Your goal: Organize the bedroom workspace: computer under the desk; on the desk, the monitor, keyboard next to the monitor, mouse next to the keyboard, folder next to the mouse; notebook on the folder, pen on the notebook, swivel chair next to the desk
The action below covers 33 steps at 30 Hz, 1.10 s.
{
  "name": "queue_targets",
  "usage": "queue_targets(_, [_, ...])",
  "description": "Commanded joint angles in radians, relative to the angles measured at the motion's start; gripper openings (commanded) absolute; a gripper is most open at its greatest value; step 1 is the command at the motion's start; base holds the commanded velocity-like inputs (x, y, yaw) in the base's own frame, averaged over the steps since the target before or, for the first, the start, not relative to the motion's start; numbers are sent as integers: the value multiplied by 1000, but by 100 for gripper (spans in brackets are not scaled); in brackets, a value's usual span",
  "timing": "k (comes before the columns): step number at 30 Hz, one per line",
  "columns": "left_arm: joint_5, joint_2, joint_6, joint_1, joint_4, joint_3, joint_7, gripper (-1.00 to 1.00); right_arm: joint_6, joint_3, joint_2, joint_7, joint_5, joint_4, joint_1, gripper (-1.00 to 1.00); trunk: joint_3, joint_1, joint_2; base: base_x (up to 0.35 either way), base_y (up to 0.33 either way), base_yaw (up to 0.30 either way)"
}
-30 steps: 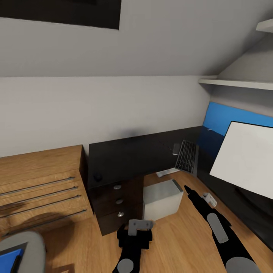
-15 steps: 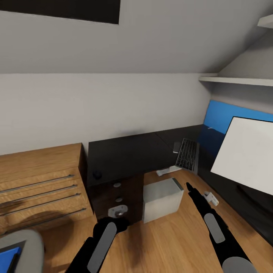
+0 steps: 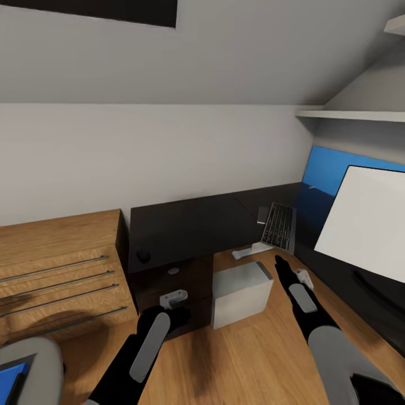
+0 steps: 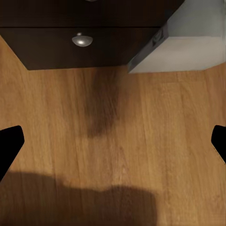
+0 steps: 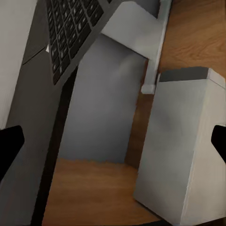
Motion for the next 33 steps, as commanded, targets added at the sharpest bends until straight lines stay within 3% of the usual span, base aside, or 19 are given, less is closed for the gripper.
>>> queue_targets(1, [10,2,1,-1,-11,-3,10,100,-1,1,-4,-5,-51,5,-6,100,-4,4,-8,0,0,0])
queue_targets(3, [10,5,0,-1,-36,-14,10,100,1,-1,-9,-5,-145,13,-13,100,-10,12,-22,0,0,0])
queue_targets(9, [10,12,-2,-1,-65,-50,9,100,33,-1,-23,27,-251,11,-16,100,-29,35,-64,0,0,0])
queue_targets(10, [10,19,-1,-1,-91,-61,8,100,72,-1,-31,51,-288,11,-15,100,-32,38,-71,0,0,0])
queue_targets(15, [13,44,-1,-2,-166,-112,5,100,186,-2,-59,130,-397,12,-15,100,-48,58,-106,0,0,0])
queue_targets(23, [17,84,-4,-3,-230,-207,4,100,230,1,-70,201,-441,10,-13,100,-73,88,-162,0,0,0])
queue_targets(33, [18,98,-4,-3,-249,-235,4,100,231,3,-64,216,-449,13,-13,100,-104,127,-232,0,0,0])
